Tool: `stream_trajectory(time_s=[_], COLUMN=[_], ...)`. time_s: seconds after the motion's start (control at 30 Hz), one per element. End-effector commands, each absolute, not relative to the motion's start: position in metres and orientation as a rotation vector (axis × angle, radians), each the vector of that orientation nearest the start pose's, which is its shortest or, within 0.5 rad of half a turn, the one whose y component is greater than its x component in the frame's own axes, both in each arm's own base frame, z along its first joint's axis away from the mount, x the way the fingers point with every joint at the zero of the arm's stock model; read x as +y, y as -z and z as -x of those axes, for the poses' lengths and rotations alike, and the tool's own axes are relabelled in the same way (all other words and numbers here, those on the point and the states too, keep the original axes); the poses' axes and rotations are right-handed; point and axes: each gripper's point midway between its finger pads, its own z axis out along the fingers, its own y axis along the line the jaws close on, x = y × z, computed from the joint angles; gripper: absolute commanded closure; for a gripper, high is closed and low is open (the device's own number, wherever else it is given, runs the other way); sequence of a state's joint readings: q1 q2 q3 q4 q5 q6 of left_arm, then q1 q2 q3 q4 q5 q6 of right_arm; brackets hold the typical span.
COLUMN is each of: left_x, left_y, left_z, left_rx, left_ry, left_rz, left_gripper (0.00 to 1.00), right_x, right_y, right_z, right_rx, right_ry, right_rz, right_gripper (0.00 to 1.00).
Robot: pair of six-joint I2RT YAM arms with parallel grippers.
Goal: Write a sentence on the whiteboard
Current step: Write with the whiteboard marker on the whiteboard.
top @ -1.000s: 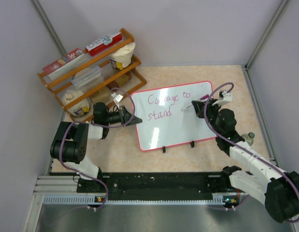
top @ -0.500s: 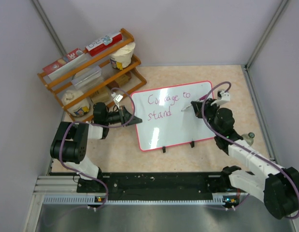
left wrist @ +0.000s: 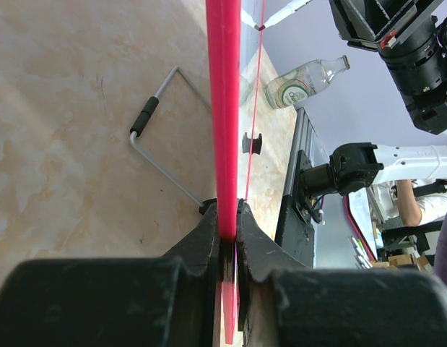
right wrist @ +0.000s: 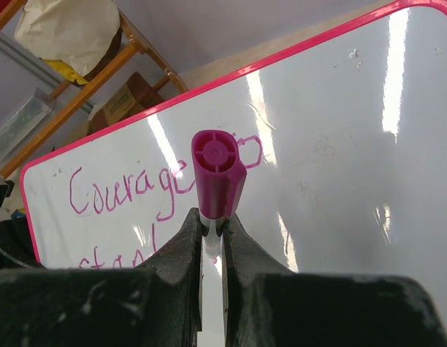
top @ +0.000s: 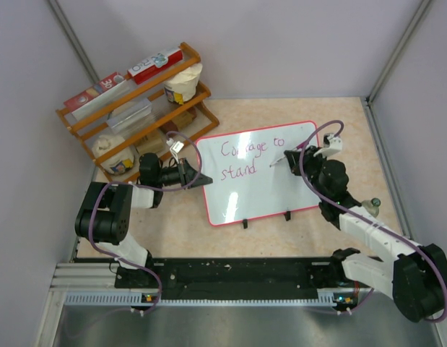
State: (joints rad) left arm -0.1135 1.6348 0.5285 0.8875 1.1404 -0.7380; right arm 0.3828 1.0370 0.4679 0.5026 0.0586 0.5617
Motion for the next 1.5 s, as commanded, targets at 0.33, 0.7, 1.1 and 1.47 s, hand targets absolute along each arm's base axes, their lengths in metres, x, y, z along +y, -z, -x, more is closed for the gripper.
stream_trajectory(time_s=[0.33,0.7,1.1,1.47], left_x=[-0.204,-0.204,-0.204,-0.204], left_y=[-0.129,-0.129,-0.13,-0.129], left_z=[-0.306,-0.307,-0.307,-0.306], left_rx=[1.876,1.875,1.875,1.876], left_ry=[1.491,1.489,1.491,1.491], left_rz=[-0.347,-0.344,-0.345,-0.347], left_gripper=[1.0,1.0,1.0,1.0], right_x=[0.156,0.152,0.136,0.131], right_y=[-0.255,-0.228,-0.223,-0.229], right_z=[-0.353,-0.356,-0.352,-0.351], right_rx=[1.537,1.605,1.615,1.598], right_ry=[-0.74,-0.693,-0.608,-0.594], right_rz=[-0.194,-0.218,-0.245,-0.263], right_gripper=[1.0,1.0,1.0,1.0])
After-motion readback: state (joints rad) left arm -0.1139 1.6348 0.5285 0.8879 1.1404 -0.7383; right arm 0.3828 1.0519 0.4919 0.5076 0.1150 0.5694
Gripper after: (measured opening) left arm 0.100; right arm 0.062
